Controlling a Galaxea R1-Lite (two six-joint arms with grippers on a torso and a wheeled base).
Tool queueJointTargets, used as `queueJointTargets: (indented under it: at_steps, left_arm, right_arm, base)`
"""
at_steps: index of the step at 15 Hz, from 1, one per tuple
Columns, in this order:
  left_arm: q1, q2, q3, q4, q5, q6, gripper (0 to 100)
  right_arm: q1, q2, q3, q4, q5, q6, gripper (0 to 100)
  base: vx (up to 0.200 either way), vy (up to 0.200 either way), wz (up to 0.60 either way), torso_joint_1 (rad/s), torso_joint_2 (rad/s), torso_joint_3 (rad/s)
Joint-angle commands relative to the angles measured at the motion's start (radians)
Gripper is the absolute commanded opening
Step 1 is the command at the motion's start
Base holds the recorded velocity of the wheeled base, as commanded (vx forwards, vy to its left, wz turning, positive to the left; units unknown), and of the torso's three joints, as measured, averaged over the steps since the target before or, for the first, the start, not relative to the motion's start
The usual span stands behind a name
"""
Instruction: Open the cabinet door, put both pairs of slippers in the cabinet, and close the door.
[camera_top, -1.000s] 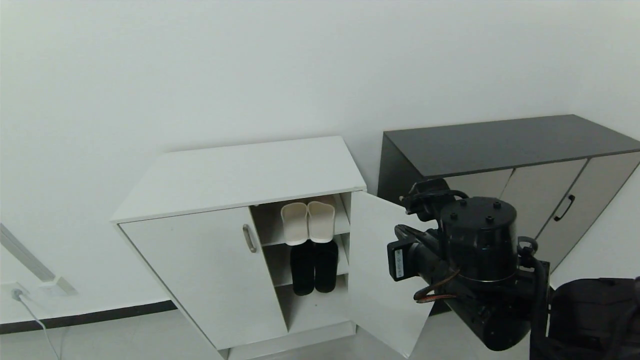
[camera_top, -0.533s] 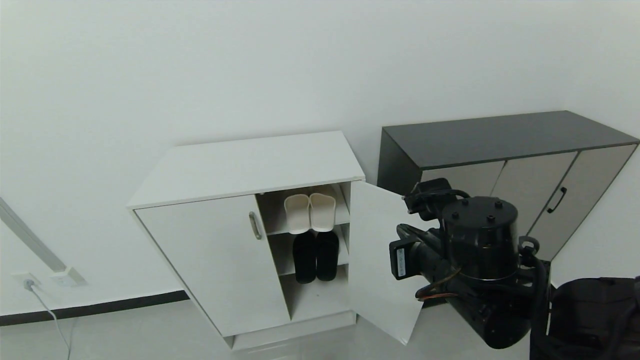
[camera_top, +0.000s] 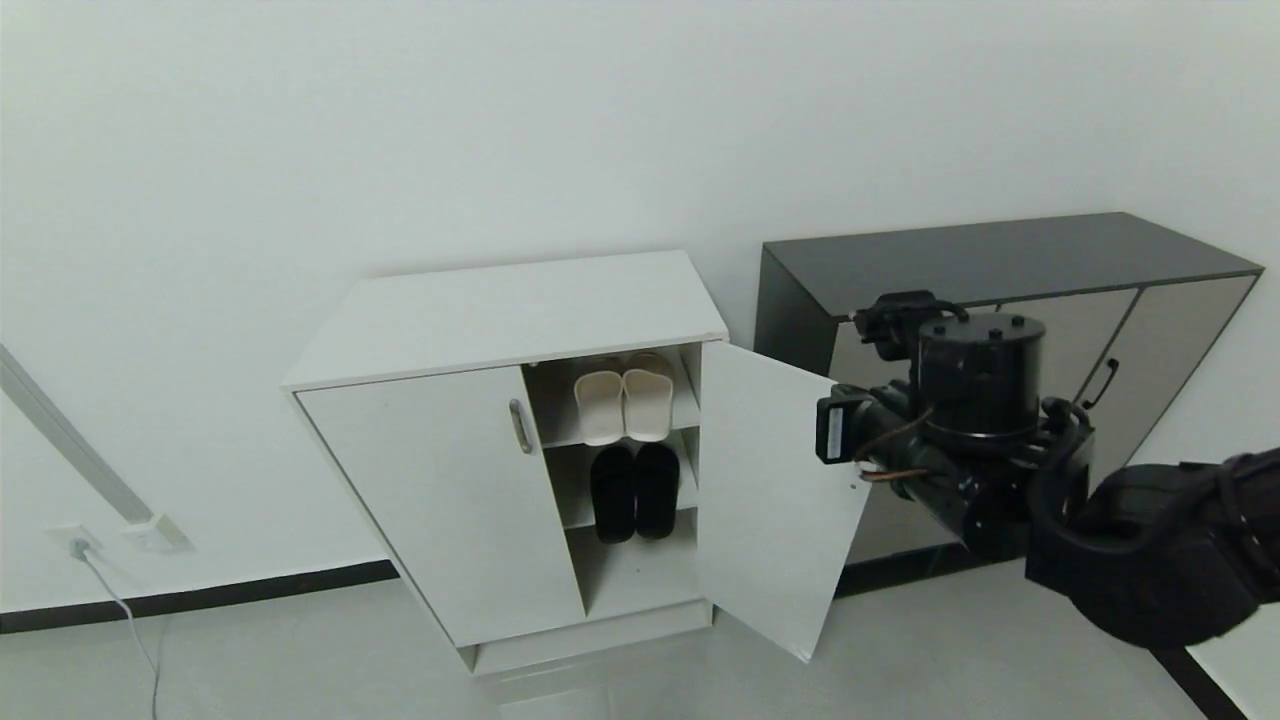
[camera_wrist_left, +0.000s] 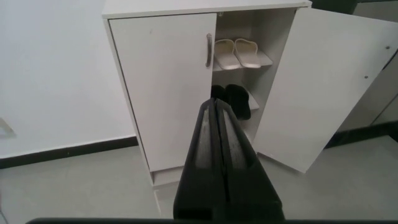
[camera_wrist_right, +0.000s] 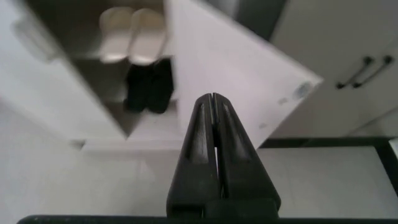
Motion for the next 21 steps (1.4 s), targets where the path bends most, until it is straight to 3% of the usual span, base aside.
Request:
queueJointTargets:
  at_steps: [1, 8, 21]
  left_arm:
    - [0.0, 0.001, 0.0, 0.0, 0.0, 0.0, 0]
    - [0.0, 0.001, 0.0, 0.0, 0.002, 0.0, 0]
    - [0.0, 0.001, 0.0, 0.0, 0.0, 0.0, 0]
  right_arm:
    - [-0.087, 0.09, -0.122, 0.036, 0.025, -0.002, 0]
    - [-0.236, 0.288, -0.438, 0.168, 0.212, 0.009, 0]
    - [-0.35, 0.538, -0.751, 0.216, 0.269, 0.018, 0]
  base:
    - [0.0, 0.0, 0.0, 0.0, 0.0, 0.0]
    - [0.0, 0.0, 0.0, 0.0, 0.0, 0.0]
    - [0.0, 0.0, 0.0, 0.0, 0.0, 0.0]
